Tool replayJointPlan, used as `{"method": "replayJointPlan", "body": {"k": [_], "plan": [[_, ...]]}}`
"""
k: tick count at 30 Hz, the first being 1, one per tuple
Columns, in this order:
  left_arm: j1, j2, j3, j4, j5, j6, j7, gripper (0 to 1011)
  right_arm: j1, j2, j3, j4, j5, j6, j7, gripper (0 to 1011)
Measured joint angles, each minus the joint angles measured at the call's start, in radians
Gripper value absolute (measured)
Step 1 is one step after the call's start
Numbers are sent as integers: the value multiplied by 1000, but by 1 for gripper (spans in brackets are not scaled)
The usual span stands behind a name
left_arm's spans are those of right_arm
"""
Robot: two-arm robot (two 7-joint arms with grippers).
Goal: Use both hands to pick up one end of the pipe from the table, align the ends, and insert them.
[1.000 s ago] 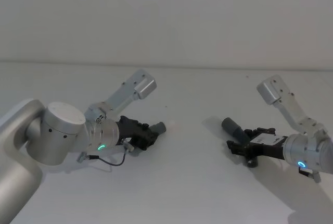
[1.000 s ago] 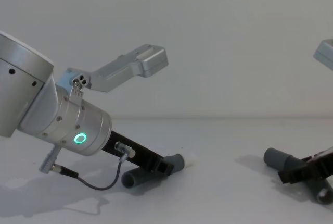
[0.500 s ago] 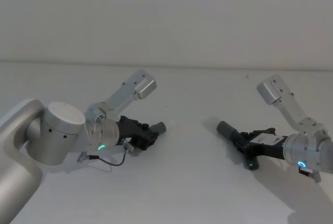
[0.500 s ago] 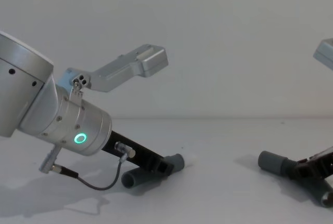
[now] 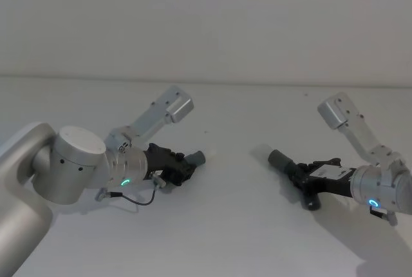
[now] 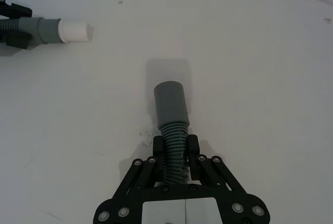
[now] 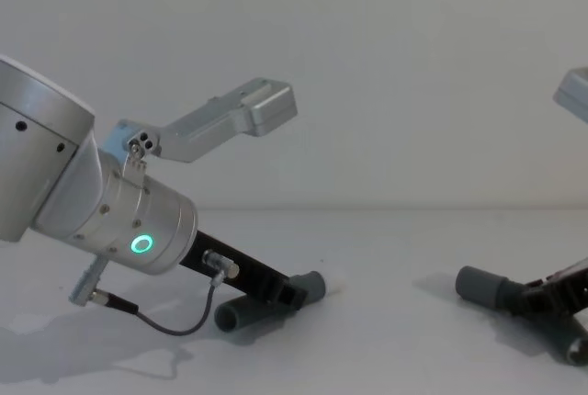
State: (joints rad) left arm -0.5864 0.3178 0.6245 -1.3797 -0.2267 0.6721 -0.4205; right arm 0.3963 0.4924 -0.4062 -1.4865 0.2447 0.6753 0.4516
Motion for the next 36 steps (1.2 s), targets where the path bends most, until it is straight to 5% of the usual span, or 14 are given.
{"method": "replayJointPlan", "body": {"k": [20,36], "plan": [[-8,36,-5,-100,22,-63,-33,342,-29,21,38,-60,21,-142,1,264],[-43,140,6,-160,24,-190,-170,342,-22,118,56,-85,66,-341,164,264]]}}
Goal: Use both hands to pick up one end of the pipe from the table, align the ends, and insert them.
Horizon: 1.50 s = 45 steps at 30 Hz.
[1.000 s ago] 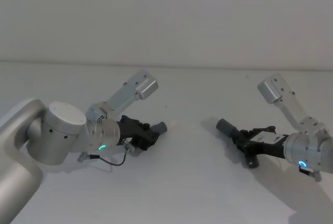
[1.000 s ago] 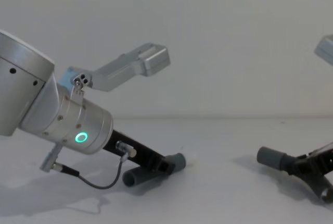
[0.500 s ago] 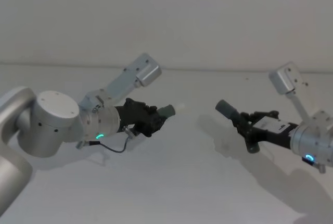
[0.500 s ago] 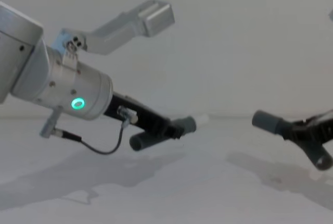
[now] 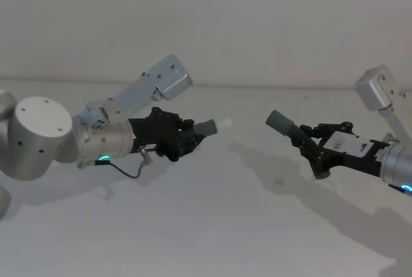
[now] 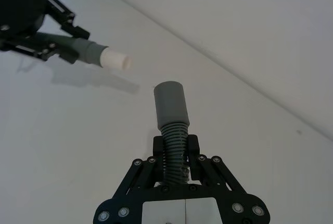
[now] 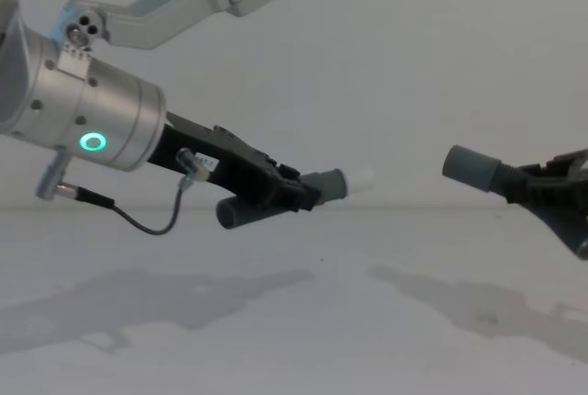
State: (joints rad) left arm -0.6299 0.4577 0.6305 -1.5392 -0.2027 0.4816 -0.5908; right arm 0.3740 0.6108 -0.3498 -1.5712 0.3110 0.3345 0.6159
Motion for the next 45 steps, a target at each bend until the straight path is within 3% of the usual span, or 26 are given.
{"method": "replayJointPlan", "body": {"k": [8,18,31,45], "plan": [[-19,37,16,0,11,-47,-44,342,21,68,-16,0,8,-75,121,264],[-34,63,32,0,13,-93,-81,342,54,120,-47,-7,10,-117,223,264],[-42,87,57,-8,3,-144,-126,342,90,149,-90,-21,-2,-128,286,264],[-51,102,79,-15,-9,-175,-155,343,117,157,-123,-21,-9,-123,312,264]]}}
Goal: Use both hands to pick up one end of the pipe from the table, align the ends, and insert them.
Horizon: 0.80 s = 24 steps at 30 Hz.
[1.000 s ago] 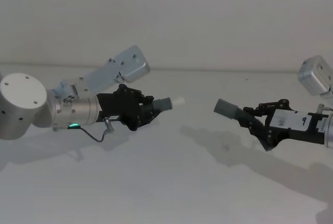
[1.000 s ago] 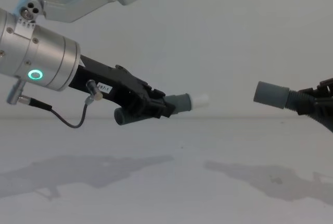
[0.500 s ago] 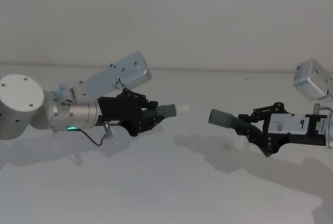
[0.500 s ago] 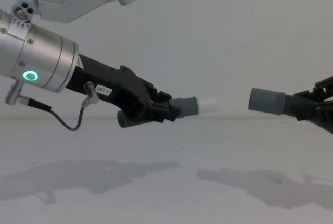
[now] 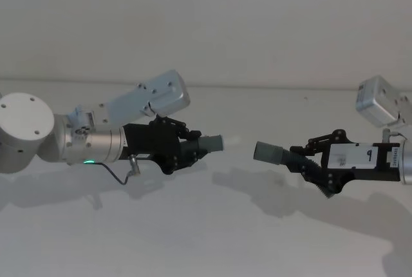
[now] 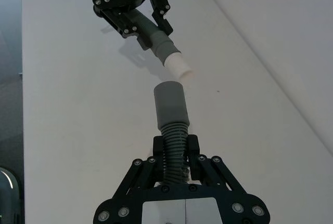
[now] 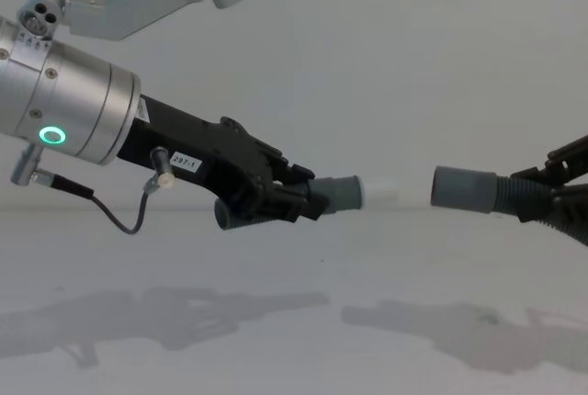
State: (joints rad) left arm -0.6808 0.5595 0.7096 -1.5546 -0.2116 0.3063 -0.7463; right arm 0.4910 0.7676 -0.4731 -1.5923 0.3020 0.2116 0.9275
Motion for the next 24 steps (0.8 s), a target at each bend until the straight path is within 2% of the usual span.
{"method": "replayJointPlan", "body": {"k": [24], "plan": [[-16,7,27,1,-16,-15,-10,343,41,1,-40,22,-3,26,10,264]]}}
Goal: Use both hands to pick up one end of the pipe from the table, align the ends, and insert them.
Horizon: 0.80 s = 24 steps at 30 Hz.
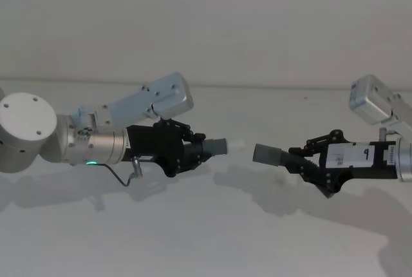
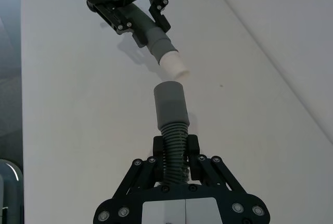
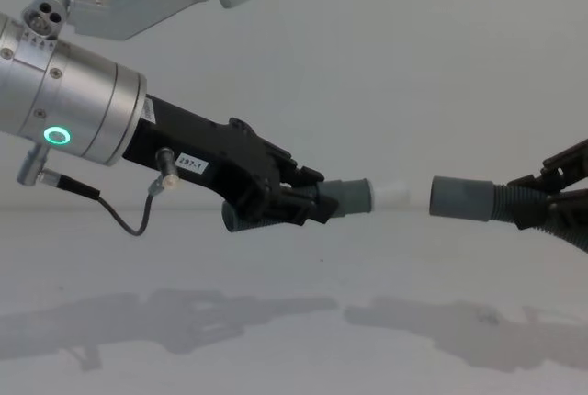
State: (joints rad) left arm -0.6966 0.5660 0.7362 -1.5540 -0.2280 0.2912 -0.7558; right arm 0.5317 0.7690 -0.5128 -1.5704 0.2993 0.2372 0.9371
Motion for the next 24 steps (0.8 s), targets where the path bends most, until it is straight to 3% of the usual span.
{"method": "replayJointPlan", "body": {"k": [24], "plan": [[-9,-1,13,0,-15,-7,-1,342,31,-6,-29,25,6,25,-10,264]]}}
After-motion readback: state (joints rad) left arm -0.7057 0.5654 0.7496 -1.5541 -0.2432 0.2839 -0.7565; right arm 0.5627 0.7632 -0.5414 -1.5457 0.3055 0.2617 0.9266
